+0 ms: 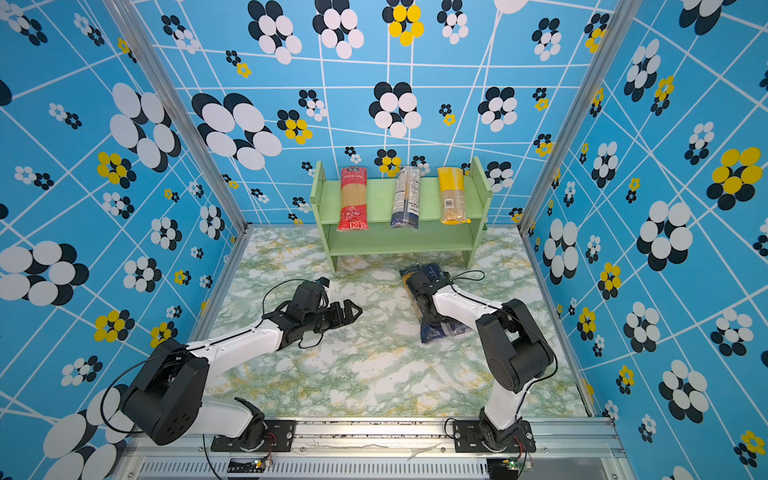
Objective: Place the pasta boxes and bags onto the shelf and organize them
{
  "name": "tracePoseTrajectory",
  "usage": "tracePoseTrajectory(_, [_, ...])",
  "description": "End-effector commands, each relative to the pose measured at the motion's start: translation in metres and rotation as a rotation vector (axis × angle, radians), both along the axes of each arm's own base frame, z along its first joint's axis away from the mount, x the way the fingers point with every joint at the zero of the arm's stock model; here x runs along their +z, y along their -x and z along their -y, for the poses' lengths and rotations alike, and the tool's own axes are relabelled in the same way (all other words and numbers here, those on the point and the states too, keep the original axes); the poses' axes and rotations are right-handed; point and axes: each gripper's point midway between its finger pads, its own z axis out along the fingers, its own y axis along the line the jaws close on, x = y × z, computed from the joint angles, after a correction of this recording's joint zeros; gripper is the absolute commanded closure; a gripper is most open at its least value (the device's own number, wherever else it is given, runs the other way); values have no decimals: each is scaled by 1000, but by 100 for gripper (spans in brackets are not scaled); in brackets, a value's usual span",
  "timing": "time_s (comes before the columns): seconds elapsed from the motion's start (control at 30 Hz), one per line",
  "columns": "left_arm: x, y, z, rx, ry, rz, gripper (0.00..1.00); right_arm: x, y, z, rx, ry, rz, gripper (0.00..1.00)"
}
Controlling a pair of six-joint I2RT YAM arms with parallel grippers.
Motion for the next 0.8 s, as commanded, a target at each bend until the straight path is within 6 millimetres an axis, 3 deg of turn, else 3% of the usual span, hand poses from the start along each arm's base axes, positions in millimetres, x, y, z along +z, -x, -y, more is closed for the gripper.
tracePoseTrajectory(0.0, [1,1,-3,-5,12,10,1,-13,6,-27,5,-83,-24,5])
tracePoseTrajectory(0.4, [-1,3,-8,7,2,12,1,-20,9,-93,107,-216,-12,5])
tracePoseTrajectory(0.53, [1,4,-5,-16,-4,27,1,-15,10,-91,118,-216,-3,5])
tracePoseTrajectory(0.77, [2,5,10,-56,-82,58,1,13,15,-69,135,-211,39,4])
